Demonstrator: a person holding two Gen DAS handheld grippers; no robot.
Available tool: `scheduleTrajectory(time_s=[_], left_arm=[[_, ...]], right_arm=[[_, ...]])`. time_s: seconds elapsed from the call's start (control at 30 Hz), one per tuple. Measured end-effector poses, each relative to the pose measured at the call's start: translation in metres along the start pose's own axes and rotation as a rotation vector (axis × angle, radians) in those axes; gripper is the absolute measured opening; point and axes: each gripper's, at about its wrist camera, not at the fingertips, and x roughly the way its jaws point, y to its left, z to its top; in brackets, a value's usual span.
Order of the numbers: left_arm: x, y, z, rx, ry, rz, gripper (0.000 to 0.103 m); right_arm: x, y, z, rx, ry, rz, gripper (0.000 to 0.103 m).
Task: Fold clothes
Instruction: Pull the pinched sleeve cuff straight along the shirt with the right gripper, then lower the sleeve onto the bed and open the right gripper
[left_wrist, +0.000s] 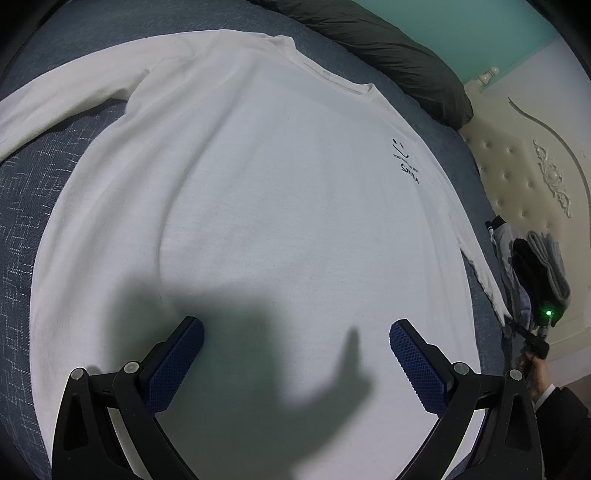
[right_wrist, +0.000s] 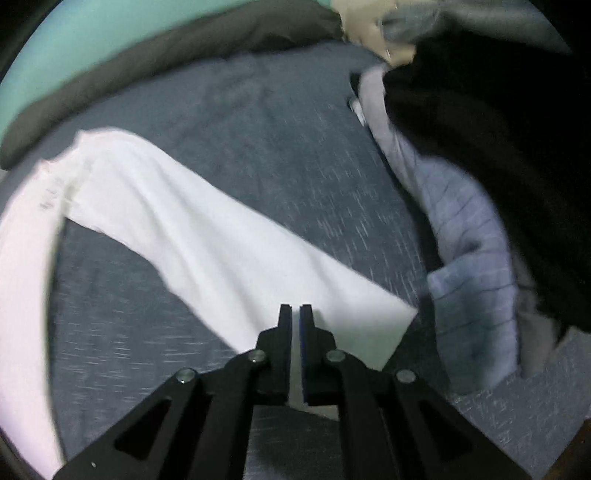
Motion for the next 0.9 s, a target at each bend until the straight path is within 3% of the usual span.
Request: scheduleTrajectory(time_s=[0.23,0.37,0.4,0.43,0.5,0.73,0.83,0.87,0.9], left_arm=[[0.000,0.001,0.001,-0.005,-0.001,-0.005,0.103],[-0.001,0.000,0.001,-0.006,0.000,-0.004,0.103],[-0.001,0.000,0.001,-0.007,0.000,-0.004,0.103],[0.000,0.000,0.001,-0.007,-0.001,-0.003,0.103],[0.000,0.000,0.001,-0.006,0.000,-0.002,0.103],[-0.001,0.001,0.001,-0.005,0.001,-0.003,0.103],[-0.002,0.003,0.000,-0.006,0.002,-0.005,0.103],[-0.002,0.003,0.000,-0.007,0.002,-0.005,0.103],[-0.002,0.004,0.000,-0.007,0.002,-0.006,0.103]], right_arm=[[0.001,-0.011,-0.002,0.035,-0.008,-0.068,0.005],[-0.027,-0.022,-0.007,0.083,-0.096,-0.101,0.005],[-0.033,-0.026,-0.008,0.107,-0.121,-0.114,0.010],[-0.036,-0.031,-0.008,0.139,-0.133,-0.122,0.028],[-0.037,-0.041,-0.010,0.199,-0.131,-0.104,0.047],[-0.020,-0.040,-0.017,0.269,-0.063,-0.108,0.047],[-0.016,-0.049,-0.017,0.308,-0.091,-0.096,0.047],[-0.016,-0.050,-0.018,0.321,-0.100,-0.091,0.044],[-0.017,-0.052,-0.018,0.326,-0.108,-0.093,0.031]])
